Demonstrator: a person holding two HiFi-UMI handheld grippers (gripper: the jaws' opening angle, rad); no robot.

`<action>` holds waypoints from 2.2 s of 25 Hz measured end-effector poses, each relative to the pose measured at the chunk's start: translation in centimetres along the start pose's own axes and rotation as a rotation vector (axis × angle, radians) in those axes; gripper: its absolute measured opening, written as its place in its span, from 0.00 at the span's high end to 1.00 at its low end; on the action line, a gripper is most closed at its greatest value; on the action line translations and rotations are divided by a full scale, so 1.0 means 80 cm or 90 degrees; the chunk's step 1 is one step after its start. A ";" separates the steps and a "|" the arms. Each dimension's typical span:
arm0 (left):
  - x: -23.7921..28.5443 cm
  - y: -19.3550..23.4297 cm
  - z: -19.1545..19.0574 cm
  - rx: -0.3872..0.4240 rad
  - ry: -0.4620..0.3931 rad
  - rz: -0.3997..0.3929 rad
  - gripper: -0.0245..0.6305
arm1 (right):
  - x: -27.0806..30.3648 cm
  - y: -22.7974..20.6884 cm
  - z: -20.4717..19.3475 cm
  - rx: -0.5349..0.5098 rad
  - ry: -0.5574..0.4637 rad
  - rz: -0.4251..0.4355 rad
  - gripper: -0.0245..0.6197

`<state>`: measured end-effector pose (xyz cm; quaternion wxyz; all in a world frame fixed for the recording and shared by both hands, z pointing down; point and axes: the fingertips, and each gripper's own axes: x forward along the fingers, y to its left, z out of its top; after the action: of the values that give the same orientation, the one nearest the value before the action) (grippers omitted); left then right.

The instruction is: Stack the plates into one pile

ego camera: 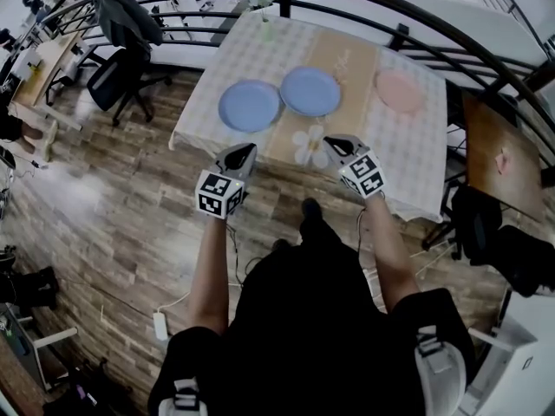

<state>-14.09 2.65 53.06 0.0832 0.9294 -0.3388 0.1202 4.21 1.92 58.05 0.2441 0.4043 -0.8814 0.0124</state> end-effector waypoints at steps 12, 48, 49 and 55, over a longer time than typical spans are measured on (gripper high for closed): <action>0.049 0.032 0.027 0.006 0.006 0.036 0.96 | 0.036 -0.089 -0.010 0.028 -0.011 -0.030 0.96; 0.198 0.057 0.063 -0.097 -0.009 0.134 0.96 | 0.125 -0.255 -0.061 0.003 0.029 0.092 0.96; 0.200 0.057 0.064 -0.100 -0.010 0.136 0.96 | 0.129 -0.256 -0.061 0.004 0.028 0.097 0.96; 0.208 0.051 0.059 -0.101 0.006 0.149 0.96 | 0.141 -0.261 -0.071 0.008 0.032 0.125 0.96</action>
<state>-3.66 -11.71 53.46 0.1435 0.8733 -0.4531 0.1065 15.34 -18.82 64.36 0.2616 0.3170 -0.9101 0.0520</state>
